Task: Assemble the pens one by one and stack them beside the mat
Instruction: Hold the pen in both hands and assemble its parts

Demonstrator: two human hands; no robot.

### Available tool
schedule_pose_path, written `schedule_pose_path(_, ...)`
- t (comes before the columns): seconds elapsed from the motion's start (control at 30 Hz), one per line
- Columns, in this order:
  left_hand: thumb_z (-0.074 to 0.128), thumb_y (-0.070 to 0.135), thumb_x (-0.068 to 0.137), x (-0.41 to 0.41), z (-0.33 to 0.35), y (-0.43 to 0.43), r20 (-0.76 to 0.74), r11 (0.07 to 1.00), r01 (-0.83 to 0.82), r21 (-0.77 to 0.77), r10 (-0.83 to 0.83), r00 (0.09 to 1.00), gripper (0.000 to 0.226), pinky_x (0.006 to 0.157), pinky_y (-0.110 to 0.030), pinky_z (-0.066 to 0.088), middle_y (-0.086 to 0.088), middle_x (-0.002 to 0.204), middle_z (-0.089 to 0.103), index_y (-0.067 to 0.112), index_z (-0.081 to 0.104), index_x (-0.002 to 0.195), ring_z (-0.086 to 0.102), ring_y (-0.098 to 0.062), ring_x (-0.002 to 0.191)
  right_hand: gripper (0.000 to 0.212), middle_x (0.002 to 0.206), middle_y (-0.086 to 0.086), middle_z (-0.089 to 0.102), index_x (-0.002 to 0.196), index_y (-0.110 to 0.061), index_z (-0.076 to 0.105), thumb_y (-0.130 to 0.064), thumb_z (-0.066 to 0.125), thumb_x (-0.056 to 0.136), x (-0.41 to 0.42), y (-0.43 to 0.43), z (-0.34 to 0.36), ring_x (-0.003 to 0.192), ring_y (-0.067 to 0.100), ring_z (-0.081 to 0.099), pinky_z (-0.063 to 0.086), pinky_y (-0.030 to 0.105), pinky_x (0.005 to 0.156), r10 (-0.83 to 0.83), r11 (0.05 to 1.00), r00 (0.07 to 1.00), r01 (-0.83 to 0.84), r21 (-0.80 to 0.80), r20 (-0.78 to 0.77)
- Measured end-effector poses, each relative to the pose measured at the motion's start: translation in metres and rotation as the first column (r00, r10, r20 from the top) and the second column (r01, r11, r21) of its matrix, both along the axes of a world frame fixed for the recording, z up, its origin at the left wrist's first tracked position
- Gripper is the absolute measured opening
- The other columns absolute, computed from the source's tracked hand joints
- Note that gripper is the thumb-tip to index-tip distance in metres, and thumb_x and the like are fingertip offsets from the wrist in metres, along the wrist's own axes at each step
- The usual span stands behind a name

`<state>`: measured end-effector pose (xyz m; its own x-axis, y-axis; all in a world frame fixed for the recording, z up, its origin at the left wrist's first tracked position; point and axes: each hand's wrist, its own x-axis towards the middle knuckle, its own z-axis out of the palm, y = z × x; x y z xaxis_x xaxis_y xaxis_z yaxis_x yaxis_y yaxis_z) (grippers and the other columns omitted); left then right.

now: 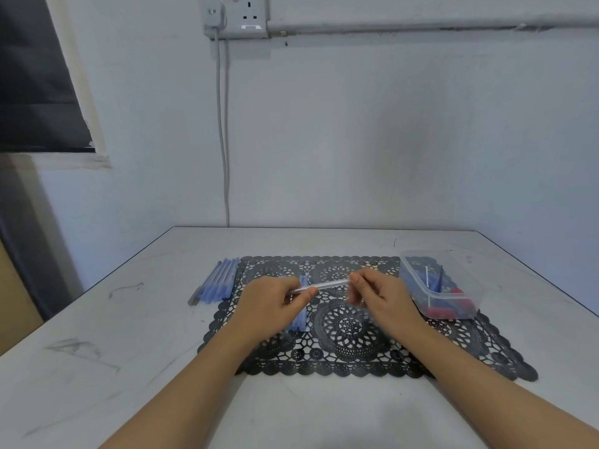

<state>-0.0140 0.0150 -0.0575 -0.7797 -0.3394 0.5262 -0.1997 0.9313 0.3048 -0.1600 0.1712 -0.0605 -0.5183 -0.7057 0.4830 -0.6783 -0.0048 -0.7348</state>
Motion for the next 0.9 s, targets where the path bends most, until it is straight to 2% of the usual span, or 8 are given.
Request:
schedule_pose_path(0.1, 0.043, 0.054, 0.09, 0.0004, 0.0, -0.0006, -0.015, 1.0, 0.0, 0.008, 0.0, 1.0, 0.041, 0.049, -0.021, 0.034, 0.002, 0.051, 0.051, 0.024, 0.052, 0.064, 0.043, -0.008, 0.046, 0.011, 0.069, 0.003, 0.067, 0.093, -0.03, 0.058, -0.027, 0.048, 0.094, 0.0007, 0.0001, -0.0009, 0.063, 0.017, 0.063, 0.051, 0.029, 0.06, 0.024, 1.0, 1.0, -0.024, -0.017, 0.02)
schedule_pose_path(0.17, 0.043, 0.054, 0.09, 0.0, -0.0008, -0.0011, -0.02, 1.0, 0.006, 0.012, -0.006, 1.0, 0.041, 0.047, -0.02, 0.032, 0.003, 0.05, 0.05, 0.025, 0.05, 0.063, 0.042, -0.007, 0.045, 0.012, 0.07, 0.004, 0.067, 0.101, -0.032, 0.056, -0.026, 0.05, 0.093, 0.0005, 0.0005, -0.0019, 0.062, 0.02, 0.063, 0.051, 0.031, 0.058, 0.041, 0.999, 0.999, -0.041, -0.023, 0.002)
schedule_pose_path(0.33, 0.041, 0.055, 0.089, -0.0009, -0.0031, -0.0028, -0.019, 1.0, 0.014, 0.005, -0.014, 1.0, 0.043, 0.049, -0.022, 0.035, 0.005, 0.049, 0.046, 0.022, 0.051, 0.064, 0.041, -0.007, 0.045, 0.011, 0.066, 0.004, 0.066, 0.095, -0.026, 0.059, -0.019, 0.05, 0.094, 0.0003, -0.0006, -0.0026, 0.055, 0.025, 0.059, 0.047, 0.032, 0.048, 0.021, 1.0, 0.999, -0.021, -0.008, -0.03)
schedule_pose_path(0.5, 0.035, 0.059, 0.087, -0.0006, -0.0018, -0.0007, -0.001, 0.999, 0.041, -0.018, -0.041, 0.999, 0.044, 0.05, -0.023, 0.035, 0.006, 0.047, 0.042, 0.026, 0.044, 0.059, 0.04, -0.006, 0.045, 0.027, 0.059, 0.003, 0.063, 0.077, -0.02, 0.055, -0.037, 0.041, 0.093, 0.0003, -0.0001, -0.0028, 0.052, 0.025, 0.058, 0.05, 0.04, 0.056, 0.005, 1.0, 0.998, -0.006, -0.009, -0.065)
schedule_pose_path(0.57, 0.035, 0.058, 0.088, -0.0006, -0.0013, -0.0001, 0.0, 0.999, 0.048, -0.014, -0.048, 0.999, 0.042, 0.047, -0.021, 0.032, 0.007, 0.046, 0.041, 0.029, 0.039, 0.057, 0.039, -0.006, 0.044, 0.029, 0.059, 0.005, 0.063, 0.079, -0.021, 0.055, -0.043, 0.039, 0.089, 0.0023, 0.001, -0.0013, 0.052, 0.026, 0.059, 0.051, 0.041, 0.056, 0.028, 0.999, 0.999, -0.029, -0.023, -0.036)
schedule_pose_path(0.7, 0.037, 0.055, 0.09, 0.0002, -0.0014, -0.0019, -0.029, 0.999, 0.049, 0.006, -0.049, 0.998, 0.041, 0.047, -0.017, 0.029, 0.007, 0.046, 0.042, 0.03, 0.039, 0.058, 0.039, -0.006, 0.042, 0.02, 0.062, 0.008, 0.064, 0.097, -0.026, 0.057, -0.038, 0.044, 0.09, 0.0042, 0.0013, -0.0004, 0.052, 0.021, 0.06, 0.052, 0.038, 0.053, 0.065, 0.997, 0.997, -0.066, -0.042, -0.031)
schedule_pose_path(0.77, 0.035, 0.056, 0.089, 0.0004, -0.0018, -0.0023, -0.036, 0.998, 0.061, 0.002, -0.061, 0.997, 0.041, 0.046, -0.018, 0.031, 0.007, 0.046, 0.042, 0.03, 0.04, 0.058, 0.039, -0.006, 0.042, 0.016, 0.061, 0.008, 0.064, 0.094, -0.028, 0.06, -0.036, 0.046, 0.09, 0.0034, 0.0025, 0.0005, 0.05, 0.022, 0.06, 0.053, 0.039, 0.051, 0.051, 0.997, 0.998, -0.053, -0.047, -0.045)
schedule_pose_path(0.9, 0.031, 0.06, 0.086, -0.0003, -0.0025, -0.0029, -0.052, 0.997, 0.077, -0.02, -0.078, 0.996, 0.047, 0.046, -0.021, 0.034, 0.008, 0.045, 0.04, 0.024, 0.05, 0.063, 0.038, -0.006, 0.042, 0.026, 0.059, 0.007, 0.063, 0.081, -0.024, 0.061, -0.043, 0.044, 0.087, 0.0021, 0.0048, 0.0018, 0.048, 0.02, 0.059, 0.053, 0.041, 0.053, 0.034, 0.999, 0.997, -0.036, -0.033, -0.063)
